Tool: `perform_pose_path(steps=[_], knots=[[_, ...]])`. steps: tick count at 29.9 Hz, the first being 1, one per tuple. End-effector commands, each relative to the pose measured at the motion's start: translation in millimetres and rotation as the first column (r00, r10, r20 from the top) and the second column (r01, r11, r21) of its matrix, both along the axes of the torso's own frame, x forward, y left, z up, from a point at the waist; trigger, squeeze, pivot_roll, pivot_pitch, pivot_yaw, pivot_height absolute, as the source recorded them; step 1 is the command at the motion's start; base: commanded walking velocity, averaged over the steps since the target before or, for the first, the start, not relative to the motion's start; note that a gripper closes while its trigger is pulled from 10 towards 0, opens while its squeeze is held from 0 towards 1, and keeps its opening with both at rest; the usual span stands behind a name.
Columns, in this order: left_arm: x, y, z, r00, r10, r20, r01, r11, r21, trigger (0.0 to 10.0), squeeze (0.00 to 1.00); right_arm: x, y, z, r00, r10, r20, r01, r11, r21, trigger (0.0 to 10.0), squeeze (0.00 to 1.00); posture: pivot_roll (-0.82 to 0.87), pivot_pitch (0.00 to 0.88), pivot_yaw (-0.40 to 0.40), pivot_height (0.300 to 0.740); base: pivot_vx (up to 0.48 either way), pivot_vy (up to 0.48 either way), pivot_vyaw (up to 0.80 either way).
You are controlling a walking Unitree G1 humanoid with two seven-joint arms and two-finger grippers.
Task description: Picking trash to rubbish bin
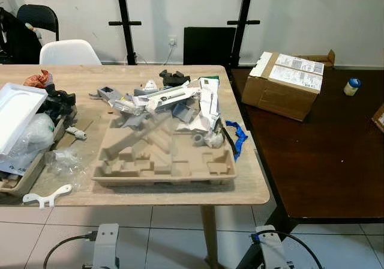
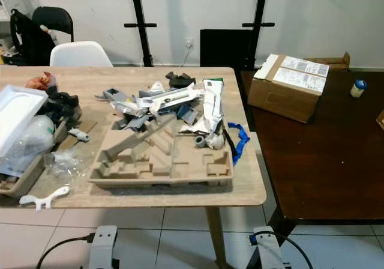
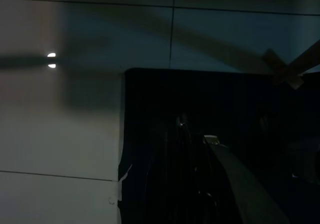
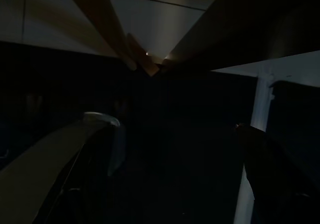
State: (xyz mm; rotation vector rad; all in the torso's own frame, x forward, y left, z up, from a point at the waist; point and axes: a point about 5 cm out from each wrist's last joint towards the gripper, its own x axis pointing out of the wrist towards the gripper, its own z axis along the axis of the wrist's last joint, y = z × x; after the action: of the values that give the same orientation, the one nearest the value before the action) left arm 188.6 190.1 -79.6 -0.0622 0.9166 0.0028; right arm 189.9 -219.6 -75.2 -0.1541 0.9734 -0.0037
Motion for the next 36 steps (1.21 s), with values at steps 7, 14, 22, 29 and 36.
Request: perform_pose_path(steps=[7,14,22,29,36], knots=[[-1.1,0.0,-1,1.000,-0.029,-0.011,0.029,0.999,0.021,10.0,0.00,-3.8,-0.5,-2,1.000,0.007,-0.027,-0.007,1.000,-0.004,10.0,0.00,-0.08,0.011,-0.008,0.740,0.000,0.000,0.00],[0.9,-0.1,0,0.999,-0.045,-0.012,0.045,0.999,0.026,10.0,0.00,-1.8,5.6,-2,1.000,0.008,-0.016,-0.008,1.000,0.007,10.0,0.00,-0.09,0.024,0.002,0.740,0.000,0.000,0.00],[-2.1,-1.3,-2,0.998,-0.055,-0.022,0.055,0.998,0.022,10.0,0.00,-10.4,7.8,-7,0.999,-0.006,-0.032,0.006,1.000,0.015,10.0,0.00,-0.10,0.032,0.026,0.740,0.000,0.000,0.00],[-4.2,-1.8,-3,0.997,-0.073,-0.026,0.074,0.997,0.026,10.0,0.00,-14.9,8.1,-9,0.999,-0.022,-0.039,0.023,1.000,0.021,10.0,0.00,-0.09,0.029,0.032,0.740,0.000,0.000,0.00],[-1.1,-1.1,-1,0.997,-0.075,-0.018,0.075,0.997,0.028,10.0,0.00,-14.1,8.7,-9,0.999,-0.022,-0.040,0.023,0.999,0.022,10.0,0.00,-0.09,0.030,0.028,0.740,0.000,0.000,0.00]])
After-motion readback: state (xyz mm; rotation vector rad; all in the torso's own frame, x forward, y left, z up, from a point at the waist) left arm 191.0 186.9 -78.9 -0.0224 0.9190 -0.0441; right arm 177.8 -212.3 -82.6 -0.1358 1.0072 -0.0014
